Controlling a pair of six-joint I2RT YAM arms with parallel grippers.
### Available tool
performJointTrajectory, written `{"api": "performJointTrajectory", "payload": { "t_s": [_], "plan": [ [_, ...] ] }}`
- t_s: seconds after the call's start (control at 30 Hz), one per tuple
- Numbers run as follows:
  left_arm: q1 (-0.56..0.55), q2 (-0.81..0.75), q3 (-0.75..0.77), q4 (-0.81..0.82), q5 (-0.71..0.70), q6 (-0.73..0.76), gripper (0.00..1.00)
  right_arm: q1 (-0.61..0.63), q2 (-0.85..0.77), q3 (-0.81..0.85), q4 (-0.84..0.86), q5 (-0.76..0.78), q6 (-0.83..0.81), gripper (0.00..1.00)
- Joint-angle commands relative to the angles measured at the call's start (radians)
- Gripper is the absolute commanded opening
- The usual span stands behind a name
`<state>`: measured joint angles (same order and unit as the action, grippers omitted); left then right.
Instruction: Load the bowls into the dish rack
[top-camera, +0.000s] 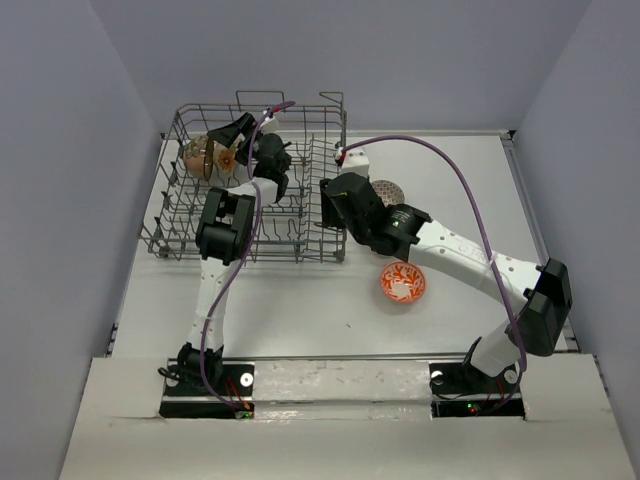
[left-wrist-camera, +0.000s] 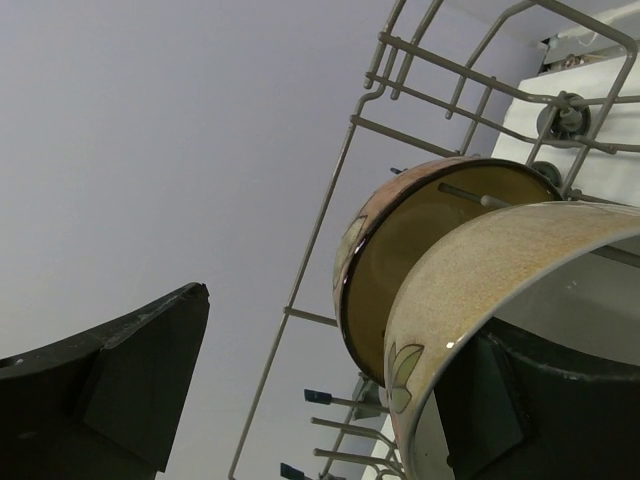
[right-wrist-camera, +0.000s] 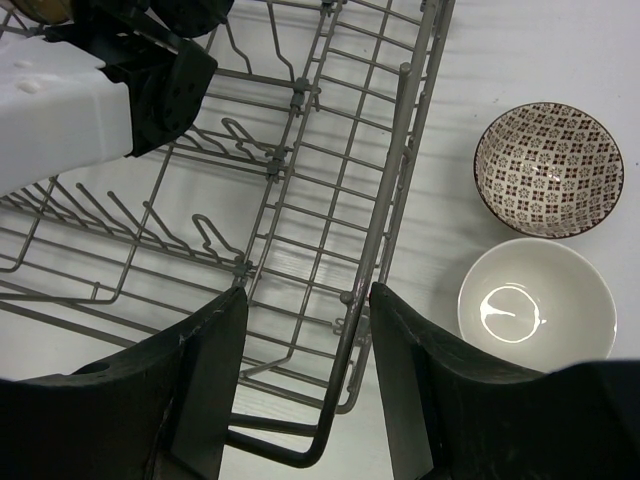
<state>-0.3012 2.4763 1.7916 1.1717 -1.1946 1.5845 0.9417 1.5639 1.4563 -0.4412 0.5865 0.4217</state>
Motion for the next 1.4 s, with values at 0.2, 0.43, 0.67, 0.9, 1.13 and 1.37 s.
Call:
{"api": "performJointTrajectory", "payload": {
  "t_s": [0.2, 0.43, 0.67, 0.9, 1.13, 1.37],
  "plan": [
    [-0.007, -0.114, -0.038, -0.095, 0.026, -0.15, 0.99, -0.006, -0.024, 0.018, 0.044, 0.01, -0.014, 0.58],
    [-0.006, -0.177, -0.044, -0.236, 0.044, -0.251, 0.99, -0.006, -0.024, 0.022, 0.042, 0.013, -0.018, 0.58],
    [-0.006, -0.24, 0.023, -0.578, 0.101, -0.504, 0.99, -0.006, -0.03, 0.024, 0.044, 0.013, -0.021, 0.58],
    [-0.009, -0.284, 0.081, -0.865, 0.214, -0.733, 0.99, -0.006, -0.036, 0.026, 0.041, 0.018, -0.024, 0.58],
    [-0.019, -0.292, 0.133, -1.038, 0.299, -0.836, 0.99, -0.006, -0.031, 0.032, 0.032, 0.019, -0.023, 0.58],
    [-0.026, -0.287, 0.198, -1.187, 0.391, -0.946, 0.99, -0.006, -0.021, 0.045, 0.013, 0.024, -0.024, 0.58]
  ]
}}
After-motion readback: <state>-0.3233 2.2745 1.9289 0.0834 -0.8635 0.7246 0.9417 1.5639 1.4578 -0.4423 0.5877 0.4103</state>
